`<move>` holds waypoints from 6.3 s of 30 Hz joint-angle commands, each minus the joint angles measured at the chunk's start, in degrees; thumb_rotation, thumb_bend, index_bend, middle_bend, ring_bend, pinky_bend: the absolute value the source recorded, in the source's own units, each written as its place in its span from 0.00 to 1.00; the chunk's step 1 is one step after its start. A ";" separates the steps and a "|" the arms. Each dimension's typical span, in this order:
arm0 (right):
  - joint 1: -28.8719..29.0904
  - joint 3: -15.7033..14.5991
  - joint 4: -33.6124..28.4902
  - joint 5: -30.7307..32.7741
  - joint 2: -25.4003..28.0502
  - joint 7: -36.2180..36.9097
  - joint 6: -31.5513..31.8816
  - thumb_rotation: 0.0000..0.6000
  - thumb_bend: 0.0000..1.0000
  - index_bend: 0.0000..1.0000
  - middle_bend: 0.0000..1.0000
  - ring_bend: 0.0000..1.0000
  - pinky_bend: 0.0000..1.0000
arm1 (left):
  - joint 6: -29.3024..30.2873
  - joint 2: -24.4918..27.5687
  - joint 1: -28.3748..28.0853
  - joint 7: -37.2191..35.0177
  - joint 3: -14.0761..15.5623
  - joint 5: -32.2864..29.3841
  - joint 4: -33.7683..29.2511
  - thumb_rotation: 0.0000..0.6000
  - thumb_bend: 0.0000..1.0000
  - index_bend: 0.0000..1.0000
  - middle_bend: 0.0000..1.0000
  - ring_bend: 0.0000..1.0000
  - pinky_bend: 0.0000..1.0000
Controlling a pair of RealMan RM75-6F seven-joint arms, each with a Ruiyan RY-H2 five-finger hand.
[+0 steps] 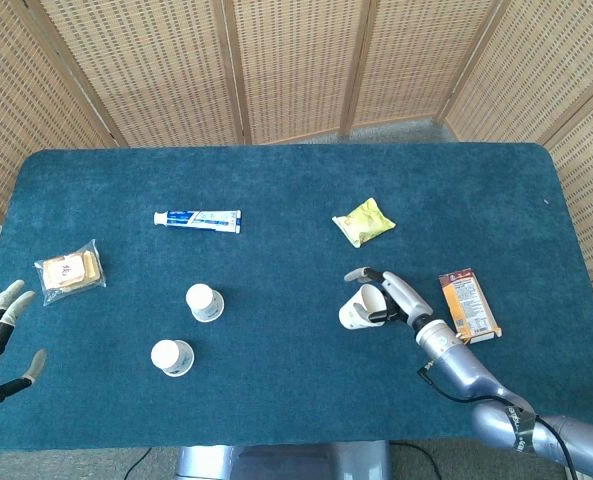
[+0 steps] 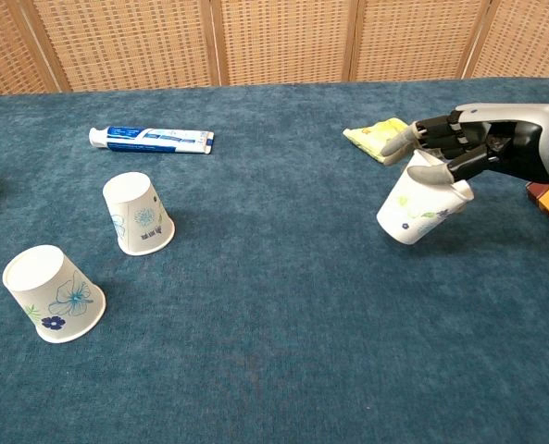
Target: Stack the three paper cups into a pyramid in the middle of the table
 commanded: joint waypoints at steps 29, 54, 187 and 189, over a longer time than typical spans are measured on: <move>-1.63 -6.01 6.12 -3.50 1.69 -11.38 5.38 1.00 0.45 0.00 0.05 0.00 0.19 | 1.40 -0.39 0.56 2.00 -0.12 1.18 -0.01 1.00 0.47 0.03 0.01 0.00 0.00; 7.97 -10.06 -21.65 29.51 2.01 -68.28 25.72 1.00 0.42 0.00 0.00 0.00 0.15 | 0.56 -0.86 -0.53 -2.27 -0.43 1.18 2.41 1.00 0.47 0.03 0.00 0.00 0.00; 11.90 -0.72 -15.49 44.35 -16.90 -91.20 43.33 1.00 0.45 0.31 0.00 0.00 0.00 | 0.59 -0.40 -1.56 -7.43 0.64 1.69 5.47 1.00 0.47 0.02 0.00 0.00 0.00; 11.20 0.39 -16.33 43.87 -15.20 -87.74 40.11 1.00 0.45 0.31 0.00 0.00 0.00 | 0.73 -0.31 -1.43 -7.35 0.64 1.59 5.40 1.00 0.47 0.02 0.00 0.00 0.00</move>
